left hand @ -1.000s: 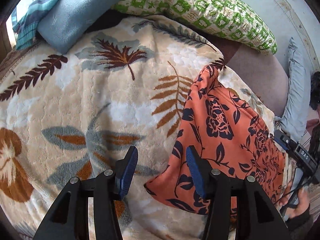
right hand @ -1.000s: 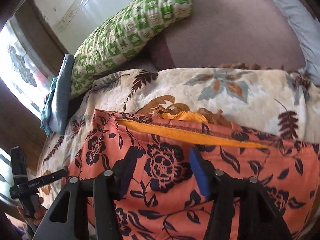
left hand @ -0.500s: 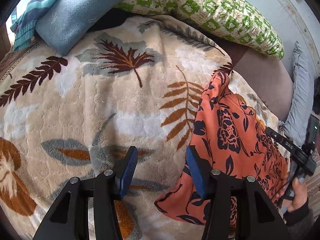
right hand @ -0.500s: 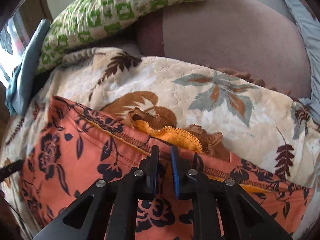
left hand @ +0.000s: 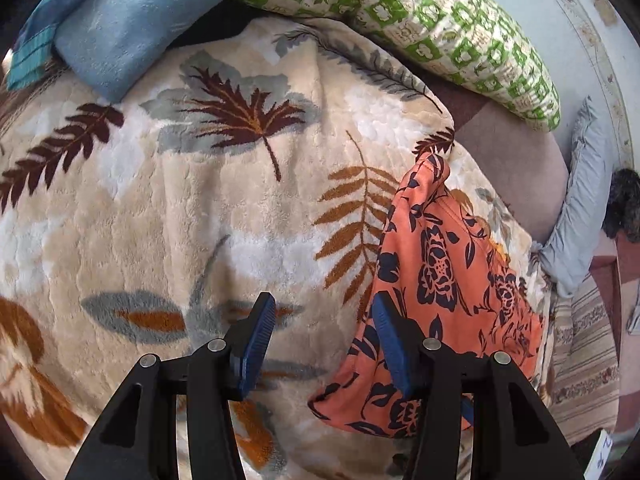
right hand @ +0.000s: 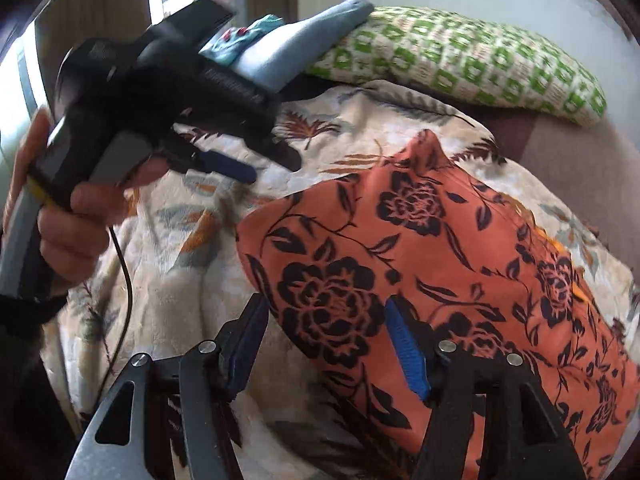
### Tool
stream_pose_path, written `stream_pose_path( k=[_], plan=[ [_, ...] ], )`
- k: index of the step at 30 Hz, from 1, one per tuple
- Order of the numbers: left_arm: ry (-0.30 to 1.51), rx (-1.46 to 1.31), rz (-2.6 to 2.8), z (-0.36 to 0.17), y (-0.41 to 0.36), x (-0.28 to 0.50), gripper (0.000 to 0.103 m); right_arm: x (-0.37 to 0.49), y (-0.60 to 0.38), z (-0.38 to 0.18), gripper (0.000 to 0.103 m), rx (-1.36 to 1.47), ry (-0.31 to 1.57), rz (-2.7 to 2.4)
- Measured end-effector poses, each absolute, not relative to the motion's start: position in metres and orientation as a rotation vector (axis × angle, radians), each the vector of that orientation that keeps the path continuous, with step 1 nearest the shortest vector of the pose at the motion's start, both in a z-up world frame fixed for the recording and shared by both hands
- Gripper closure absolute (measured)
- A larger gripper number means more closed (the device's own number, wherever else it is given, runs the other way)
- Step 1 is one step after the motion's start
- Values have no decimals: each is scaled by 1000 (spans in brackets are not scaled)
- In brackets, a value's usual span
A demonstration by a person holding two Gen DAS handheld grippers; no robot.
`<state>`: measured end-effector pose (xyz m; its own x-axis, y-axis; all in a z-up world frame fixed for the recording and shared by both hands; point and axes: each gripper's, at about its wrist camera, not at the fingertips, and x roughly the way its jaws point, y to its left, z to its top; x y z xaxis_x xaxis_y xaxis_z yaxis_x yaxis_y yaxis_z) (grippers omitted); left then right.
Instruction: Fold small clothes
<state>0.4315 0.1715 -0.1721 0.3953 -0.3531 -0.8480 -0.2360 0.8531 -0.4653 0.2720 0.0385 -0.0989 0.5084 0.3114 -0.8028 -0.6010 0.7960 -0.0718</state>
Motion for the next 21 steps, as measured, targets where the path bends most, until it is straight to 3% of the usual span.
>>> stream_pose_path(
  k=[6,9,10,15,17,18,19,21],
  plan=[
    [1330,-448,-227,-173,163,503,53,264,92,-141,45,-681,778,448],
    [1363,-421,-281,-176,150,535,53,269,83,-140,79,-613,771,423],
    [1374,-417,-285,-180,145,545,53,269,79,-138,82,-594,760,425],
    [1437,-449,-311,-209,122,583,52,262,74,-136,84,-586,714,444],
    [1420,-419,-318,-212,111,589,36,262,74,-139,84,-576,709,451],
    [1411,-408,-331,-211,106,590,33,262,73,-139,84,-568,704,455],
    [1412,-386,-334,-211,100,591,33,263,72,-140,84,-559,704,461],
    [1419,-372,-367,-212,88,590,64,264,68,-137,87,-533,702,471]
  ],
)
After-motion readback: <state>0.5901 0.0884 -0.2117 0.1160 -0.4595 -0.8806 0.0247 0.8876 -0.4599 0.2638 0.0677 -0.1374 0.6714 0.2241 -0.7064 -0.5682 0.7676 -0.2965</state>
